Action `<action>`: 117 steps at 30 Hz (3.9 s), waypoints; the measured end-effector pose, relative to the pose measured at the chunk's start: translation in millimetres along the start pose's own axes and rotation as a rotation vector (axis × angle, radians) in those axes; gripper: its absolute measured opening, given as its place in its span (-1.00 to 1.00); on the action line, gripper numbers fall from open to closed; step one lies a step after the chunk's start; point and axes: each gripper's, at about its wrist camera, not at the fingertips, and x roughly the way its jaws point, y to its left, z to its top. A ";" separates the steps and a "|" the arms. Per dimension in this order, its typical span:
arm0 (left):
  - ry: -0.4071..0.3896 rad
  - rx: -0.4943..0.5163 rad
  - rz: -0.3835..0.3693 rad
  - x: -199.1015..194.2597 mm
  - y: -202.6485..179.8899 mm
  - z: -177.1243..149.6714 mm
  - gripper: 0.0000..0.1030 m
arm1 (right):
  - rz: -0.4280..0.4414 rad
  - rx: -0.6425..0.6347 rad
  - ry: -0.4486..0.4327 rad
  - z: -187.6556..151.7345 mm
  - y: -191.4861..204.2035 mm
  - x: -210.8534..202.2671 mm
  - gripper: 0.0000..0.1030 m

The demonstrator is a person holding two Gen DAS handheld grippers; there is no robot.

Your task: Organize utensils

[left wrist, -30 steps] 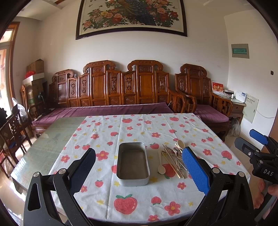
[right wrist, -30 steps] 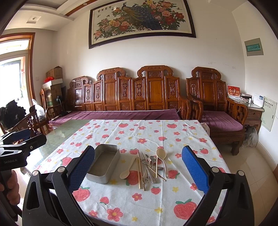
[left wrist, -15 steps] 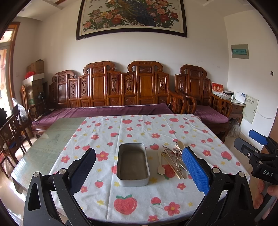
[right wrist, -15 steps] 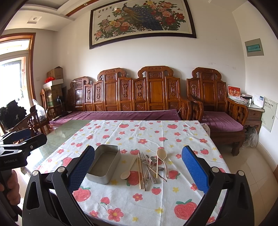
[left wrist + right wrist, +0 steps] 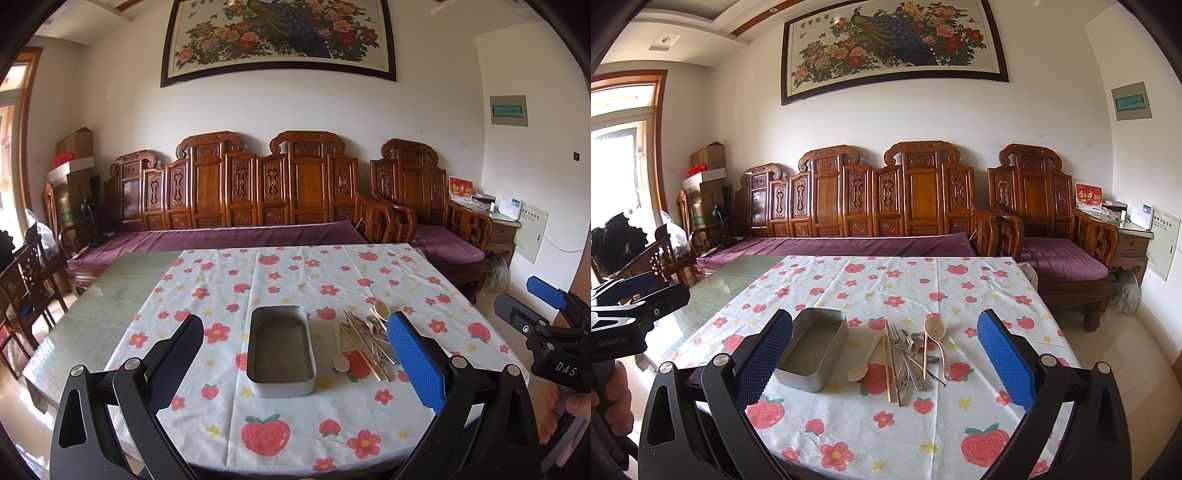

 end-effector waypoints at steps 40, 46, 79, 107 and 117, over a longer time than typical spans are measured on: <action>0.208 0.053 -0.112 103.9 -8.1 -44.6 0.87 | 0.034 0.008 0.177 -54.2 -35.7 105.9 0.39; 0.270 0.083 -0.140 141.2 -19.5 -55.8 0.87 | 0.103 0.010 0.285 -79.8 -44.4 159.5 -0.25; 0.483 0.147 -0.208 276.1 -46.6 -56.7 0.28 | 0.281 0.023 0.467 -127.7 -57.3 303.0 -0.88; 0.788 0.238 -0.157 375.6 -91.1 -97.8 -0.63 | 0.240 0.082 0.366 -111.5 -95.7 292.1 -0.88; 0.791 0.193 -0.155 377.7 -84.1 -101.1 -0.89 | 0.244 0.068 0.368 -113.7 -87.6 291.2 -0.88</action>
